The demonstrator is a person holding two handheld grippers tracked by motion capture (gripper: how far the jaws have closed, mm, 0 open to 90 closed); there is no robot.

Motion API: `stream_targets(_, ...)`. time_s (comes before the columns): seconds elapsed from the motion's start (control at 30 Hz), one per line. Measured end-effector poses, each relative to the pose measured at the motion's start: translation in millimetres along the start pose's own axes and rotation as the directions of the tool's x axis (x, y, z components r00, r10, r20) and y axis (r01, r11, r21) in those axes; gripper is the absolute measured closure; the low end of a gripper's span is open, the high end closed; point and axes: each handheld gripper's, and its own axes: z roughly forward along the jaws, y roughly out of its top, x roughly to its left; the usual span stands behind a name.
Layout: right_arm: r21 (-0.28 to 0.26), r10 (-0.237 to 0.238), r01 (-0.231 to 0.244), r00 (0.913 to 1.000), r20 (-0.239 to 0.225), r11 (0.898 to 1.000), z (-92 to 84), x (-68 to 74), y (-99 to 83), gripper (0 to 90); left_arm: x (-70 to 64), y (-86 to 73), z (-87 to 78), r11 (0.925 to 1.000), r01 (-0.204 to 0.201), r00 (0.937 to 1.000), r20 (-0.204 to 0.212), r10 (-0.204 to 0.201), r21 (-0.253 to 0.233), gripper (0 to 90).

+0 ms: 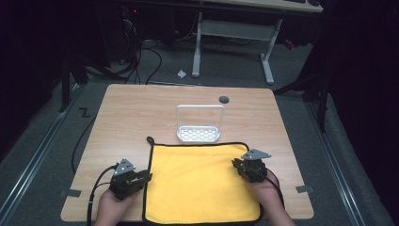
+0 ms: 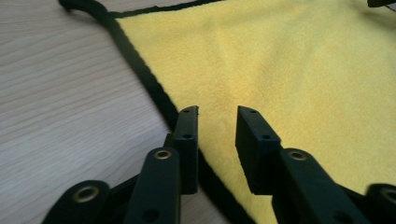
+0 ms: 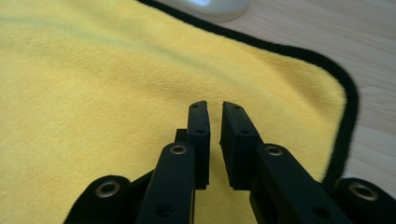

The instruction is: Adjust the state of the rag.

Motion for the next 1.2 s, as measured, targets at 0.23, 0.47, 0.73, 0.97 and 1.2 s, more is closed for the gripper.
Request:
stream_targets(0.23,0.050,0.009,-0.010,0.9999,0.009,0.999,4.4,0.5,-6.3,86.5,-7.2,10.6,28.4,0.9992,-0.028,0.9995,-0.017,0.029,0.028,69.5)
stream_targets(0.47,0.022,0.075,-0.078,0.9877,0.138,0.997,9.5,-39.9,-9.1,87.7,-32.7,21.8,51.7,0.9938,-0.107,0.9938,0.032,0.106,0.031,69.2)
stream_targets(0.73,-0.005,0.081,-0.081,0.9914,0.103,0.997,-1.0,-34.5,-7.5,72.1,-21.7,23.3,42.8,0.9973,-0.071,0.9974,-0.009,0.071,-0.020,59.2)
stream_targets(0.97,-0.057,0.042,-0.040,0.9983,0.039,0.998,-10.2,-13.5,-4.9,64.9,2.5,36.3,50.6,0.9979,-0.027,0.9980,-0.058,0.024,-0.059,49.7)
stream_targets(1.2,-0.075,-0.038,0.038,0.9993,0.003,0.996,-8.2,13.7,-0.2,51.3,14.0,53.7,71.6,0.9996,-0.017,0.9940,-0.108,0.014,-0.021,45.9)
